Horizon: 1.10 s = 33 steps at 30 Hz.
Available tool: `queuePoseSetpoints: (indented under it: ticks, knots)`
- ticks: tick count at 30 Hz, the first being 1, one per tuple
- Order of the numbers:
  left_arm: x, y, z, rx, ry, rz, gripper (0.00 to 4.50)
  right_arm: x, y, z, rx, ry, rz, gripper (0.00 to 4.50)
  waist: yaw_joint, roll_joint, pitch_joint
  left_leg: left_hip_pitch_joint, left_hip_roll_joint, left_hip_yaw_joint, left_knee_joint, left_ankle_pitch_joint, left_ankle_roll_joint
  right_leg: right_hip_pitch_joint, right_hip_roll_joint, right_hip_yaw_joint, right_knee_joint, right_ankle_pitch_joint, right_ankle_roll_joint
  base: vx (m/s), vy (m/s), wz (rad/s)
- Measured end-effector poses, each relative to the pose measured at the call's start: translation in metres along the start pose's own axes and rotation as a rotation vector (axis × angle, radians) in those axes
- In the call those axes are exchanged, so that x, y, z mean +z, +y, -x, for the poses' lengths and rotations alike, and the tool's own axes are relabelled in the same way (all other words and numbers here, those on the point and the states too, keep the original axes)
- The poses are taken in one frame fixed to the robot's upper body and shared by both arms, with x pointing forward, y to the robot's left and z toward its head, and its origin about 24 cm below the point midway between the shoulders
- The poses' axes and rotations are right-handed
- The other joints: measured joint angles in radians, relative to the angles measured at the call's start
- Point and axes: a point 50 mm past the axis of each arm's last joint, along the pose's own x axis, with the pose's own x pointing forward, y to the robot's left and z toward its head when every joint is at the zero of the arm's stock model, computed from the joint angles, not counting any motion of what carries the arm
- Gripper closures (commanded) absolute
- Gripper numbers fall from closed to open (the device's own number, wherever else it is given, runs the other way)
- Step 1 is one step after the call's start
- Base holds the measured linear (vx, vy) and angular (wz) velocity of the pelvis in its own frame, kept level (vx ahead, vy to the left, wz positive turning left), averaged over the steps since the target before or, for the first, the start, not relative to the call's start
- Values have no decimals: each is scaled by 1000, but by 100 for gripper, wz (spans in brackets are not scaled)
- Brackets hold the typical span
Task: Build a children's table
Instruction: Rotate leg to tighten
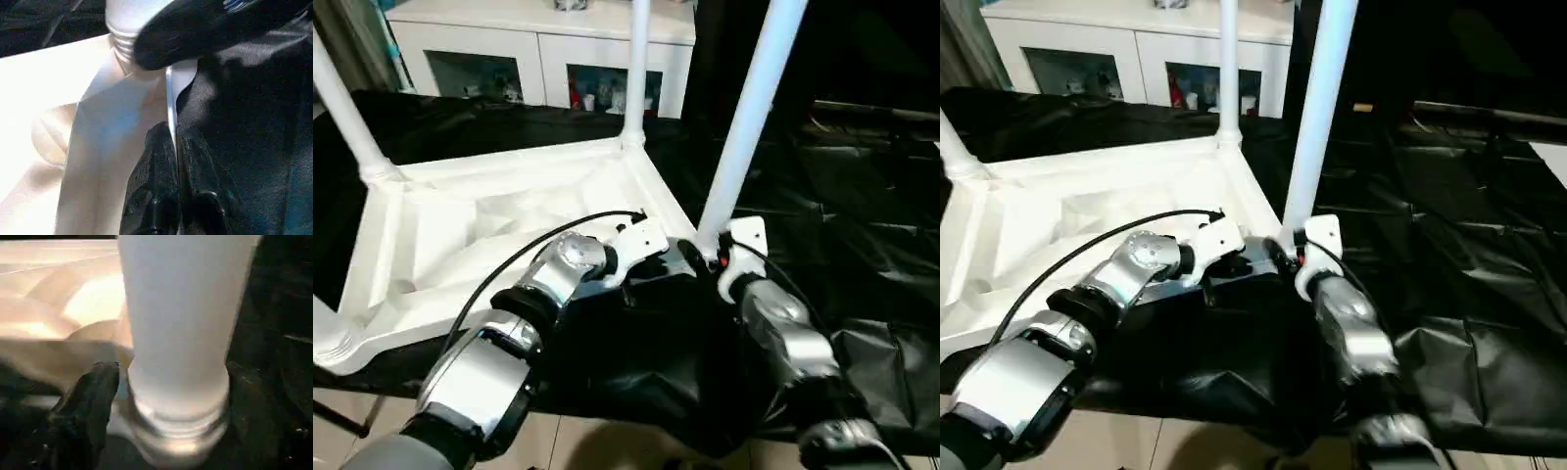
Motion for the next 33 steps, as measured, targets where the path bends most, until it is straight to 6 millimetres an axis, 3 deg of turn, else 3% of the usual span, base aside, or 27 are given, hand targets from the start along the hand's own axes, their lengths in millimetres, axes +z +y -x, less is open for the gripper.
queuePoseSetpoints:
  ticks: [2, 3, 9, 13, 18, 22, 25, 27, 33]
  knots:
    - [-2, 0, 2, -14, -4, -10, 450, 5, -5, 7, 66, 7, 39, 61, -1, 0, 0, -1, 0, 0, -1, 0, 0, 0, 0, -1, 1, 3, 0, 0, 0, 0]
    - [-2, 0, 4, -28, -9, -17, 450, 9, -9, 12, 113, 13, 69, 30, 1, 0, 0, -1, 1, 0, -3, 0, 0, 0, 0, -1, 1, 4, 0, 0, 0, 0]
    - [-13, -2, 24, -172, -55, -40, 450, 11, -30, 47, 356, 128, 214, 30, 11, -3, 0, -1, 7, 5, -7, 0, 0, -2, 1, -2, 7, 10, 0, 0, 0, 0]
    - [-12, -6, 32, -265, -88, -67, 450, 12, -22, 50, 499, 146, 228, 30, 21, -4, 0, -3, 10, 9, 1, 4, 6, -12, 1, -1, 18, 2, 4, 30, -3, -1]
    - [-10, -15, 33, -349, -115, -91, 450, 15, -15, 47, 572, 150, 240, 30, 46, -11, 0, -3, 15, 13, 4, 3, 7, -11, 0, 0, 19, -2, 1, 10, -1, 0]
    - [-9, -17, 33, -371, -113, -97, 450, 15, -9, 43, 620, 154, 241, 30, 55, -19, 0, -2, 15, 15, 4, 3, 6, -11, 0, 1, 21, -2, 1, 0, 0, 0]
    - [-10, -17, 34, -376, -108, -102, 450, 11, -10, 43, 633, 170, 226, 30, 56, -25, 1, -2, 15, 15, 5, 0, 1, -11, 0, 1, 23, -2, 1, 0, 0, 0]
    - [-10, -17, 35, -374, -104, -100, 450, 10, -9, 43, 649, 176, 223, 65, 55, -27, 1, -1, 15, 15, 6, 0, 1, -11, 0, 1, 25, -2, 1, 0, 0, 0]
    - [-11, -17, 36, -374, -101, -99, 450, 8, -9, 43, 655, 186, 221, 100, 55, -28, 0, -1, 15, 15, 7, 0, 1, -11, 1, 1, 26, -2, 1, 0, 0, 0]
